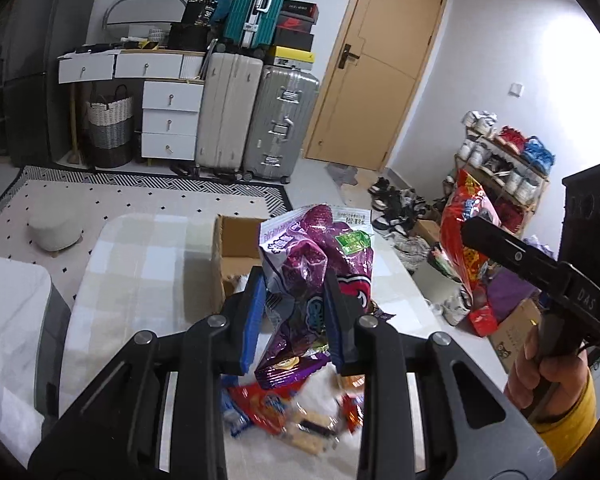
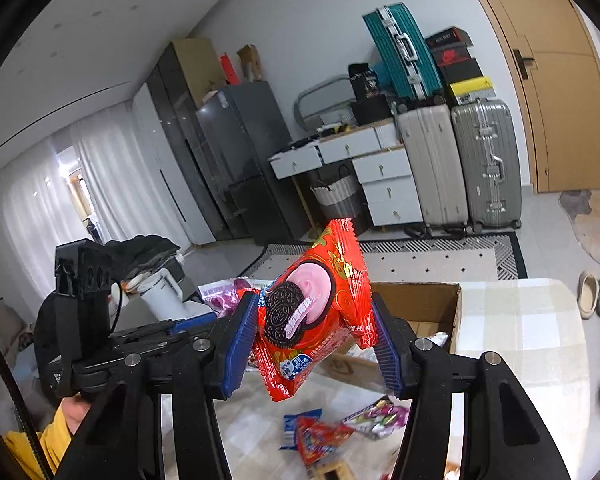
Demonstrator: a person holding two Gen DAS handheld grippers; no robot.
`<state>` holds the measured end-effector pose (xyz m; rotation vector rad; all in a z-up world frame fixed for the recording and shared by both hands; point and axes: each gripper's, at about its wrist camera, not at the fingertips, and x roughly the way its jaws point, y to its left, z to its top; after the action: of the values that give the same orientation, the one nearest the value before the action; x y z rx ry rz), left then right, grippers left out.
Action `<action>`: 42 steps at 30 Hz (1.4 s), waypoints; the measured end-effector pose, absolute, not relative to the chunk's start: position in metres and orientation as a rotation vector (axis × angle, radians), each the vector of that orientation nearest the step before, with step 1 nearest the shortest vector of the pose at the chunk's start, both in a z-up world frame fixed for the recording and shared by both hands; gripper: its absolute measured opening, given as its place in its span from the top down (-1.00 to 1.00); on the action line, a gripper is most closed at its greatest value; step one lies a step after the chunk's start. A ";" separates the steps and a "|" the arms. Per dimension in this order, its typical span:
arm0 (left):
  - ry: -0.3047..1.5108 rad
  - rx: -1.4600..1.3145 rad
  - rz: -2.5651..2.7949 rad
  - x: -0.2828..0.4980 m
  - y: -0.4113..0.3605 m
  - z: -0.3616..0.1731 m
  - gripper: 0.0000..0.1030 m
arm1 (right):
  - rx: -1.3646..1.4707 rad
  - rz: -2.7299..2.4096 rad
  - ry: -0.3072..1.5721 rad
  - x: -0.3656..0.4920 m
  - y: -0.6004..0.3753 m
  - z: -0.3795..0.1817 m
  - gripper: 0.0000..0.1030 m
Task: Organize snacks
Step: 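Carry the purple candy bag and red cake pack into the box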
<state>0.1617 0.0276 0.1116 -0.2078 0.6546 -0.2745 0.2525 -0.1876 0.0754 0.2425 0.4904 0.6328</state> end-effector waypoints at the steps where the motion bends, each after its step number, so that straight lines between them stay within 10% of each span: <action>1: 0.664 -0.206 -0.267 0.177 0.027 0.108 0.52 | 0.251 0.630 0.503 0.263 -0.188 0.073 -0.06; 25: 0.899 -0.134 -0.214 0.418 -0.013 -0.013 0.52 | 0.239 0.547 0.761 0.431 -0.177 -0.028 -0.07; 42: 0.966 -0.116 -0.214 0.453 -0.038 -0.075 0.52 | 0.206 0.525 0.860 0.449 -0.160 -0.068 -0.07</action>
<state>0.4532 -0.0378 -0.0748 -0.1164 0.9658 -0.2142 0.4493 -0.1602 -0.0680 0.2057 0.8598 0.5247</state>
